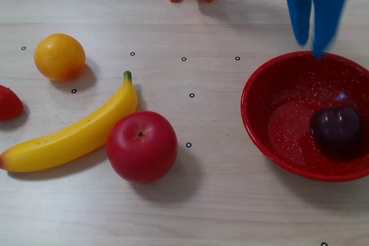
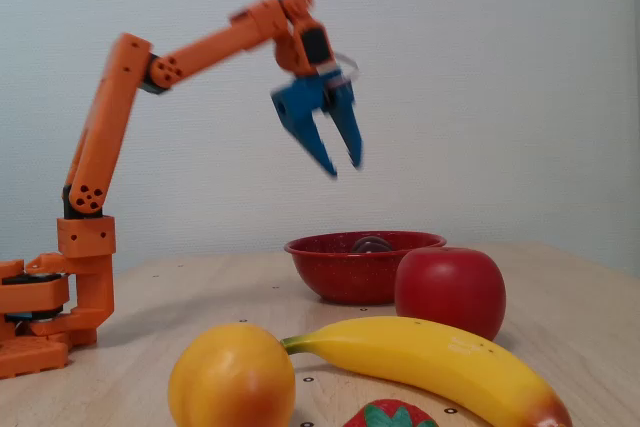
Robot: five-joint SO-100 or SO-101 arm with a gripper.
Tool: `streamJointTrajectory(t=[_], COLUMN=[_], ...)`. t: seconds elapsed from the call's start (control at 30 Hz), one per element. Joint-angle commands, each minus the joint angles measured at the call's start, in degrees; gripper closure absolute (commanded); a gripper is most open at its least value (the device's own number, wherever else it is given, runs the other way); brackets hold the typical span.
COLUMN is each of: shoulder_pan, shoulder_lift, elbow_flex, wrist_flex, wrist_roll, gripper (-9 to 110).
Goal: Put the plum in the red bowl.
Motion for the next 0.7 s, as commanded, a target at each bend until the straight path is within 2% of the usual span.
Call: streamJointTrajectory(t=[0.0,0.13,0.27,0.5,0.67], shoulder_pan=[-4.9,-10.1,-16.5,-26.4,-28.7], shoulder_lift=[9.3,17.6,27.9,50.0,65.3], elbow_flex=[-4.7,-0.4,10.8,43.6,69.3], wrist_flex=[-0.1,-0.8,-3.6,-16.5,-28.2], wrist_roll=[-2.6,-4.1,-4.1,1.1,2.4], gripper=[101,101,101,101,101])
